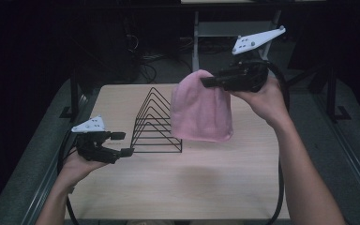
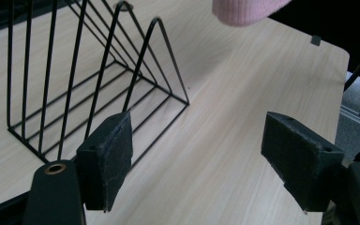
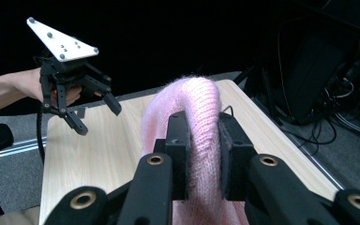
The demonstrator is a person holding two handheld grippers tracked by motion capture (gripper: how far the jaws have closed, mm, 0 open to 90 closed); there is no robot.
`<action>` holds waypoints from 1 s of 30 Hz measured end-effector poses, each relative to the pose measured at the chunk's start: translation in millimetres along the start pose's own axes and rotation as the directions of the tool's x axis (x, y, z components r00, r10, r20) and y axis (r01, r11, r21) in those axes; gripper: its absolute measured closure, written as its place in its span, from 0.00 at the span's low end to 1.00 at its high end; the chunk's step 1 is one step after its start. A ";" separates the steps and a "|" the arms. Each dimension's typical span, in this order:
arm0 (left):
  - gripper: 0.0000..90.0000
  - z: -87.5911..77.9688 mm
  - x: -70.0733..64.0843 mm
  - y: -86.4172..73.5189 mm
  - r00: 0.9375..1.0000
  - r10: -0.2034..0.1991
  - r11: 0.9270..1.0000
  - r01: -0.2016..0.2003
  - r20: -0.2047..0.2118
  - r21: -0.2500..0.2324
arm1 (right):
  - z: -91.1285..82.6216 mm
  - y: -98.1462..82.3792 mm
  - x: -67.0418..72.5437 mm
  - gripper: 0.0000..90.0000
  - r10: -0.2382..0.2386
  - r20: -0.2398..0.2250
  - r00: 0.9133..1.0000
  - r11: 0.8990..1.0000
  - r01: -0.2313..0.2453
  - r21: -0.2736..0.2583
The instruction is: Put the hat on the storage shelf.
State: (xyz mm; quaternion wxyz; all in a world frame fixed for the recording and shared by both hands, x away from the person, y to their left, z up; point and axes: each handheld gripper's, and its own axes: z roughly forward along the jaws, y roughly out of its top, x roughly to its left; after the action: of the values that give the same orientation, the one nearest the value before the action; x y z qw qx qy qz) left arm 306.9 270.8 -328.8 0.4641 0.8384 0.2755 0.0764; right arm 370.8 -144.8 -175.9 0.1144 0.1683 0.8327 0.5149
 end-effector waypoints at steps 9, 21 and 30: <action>0.28 1.2 1.7 18.0 1.000 0.023 1.000 -0.023 0.018 -0.012 | 12.2 17.0 8.7 0.85 -0.023 -0.034 0.999 1.000 0.023 -0.014; 0.30 8.1 6.0 33.6 0.997 0.037 0.999 -0.035 0.061 -0.035 | 39.8 38.7 13.8 0.85 -0.049 -0.077 0.996 0.998 0.047 -0.036; 0.36 17.2 16.8 47.5 0.994 0.013 1.000 -0.010 0.105 -0.025 | 54.7 50.7 15.9 0.85 -0.057 -0.098 0.994 0.997 0.052 -0.048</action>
State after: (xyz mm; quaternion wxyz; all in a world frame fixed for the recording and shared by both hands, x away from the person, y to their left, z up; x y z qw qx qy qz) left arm 346.2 247.3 -301.6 0.4875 0.8372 0.2450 0.0383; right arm 384.4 -72.7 -155.0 0.0908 0.1172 0.8297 0.5381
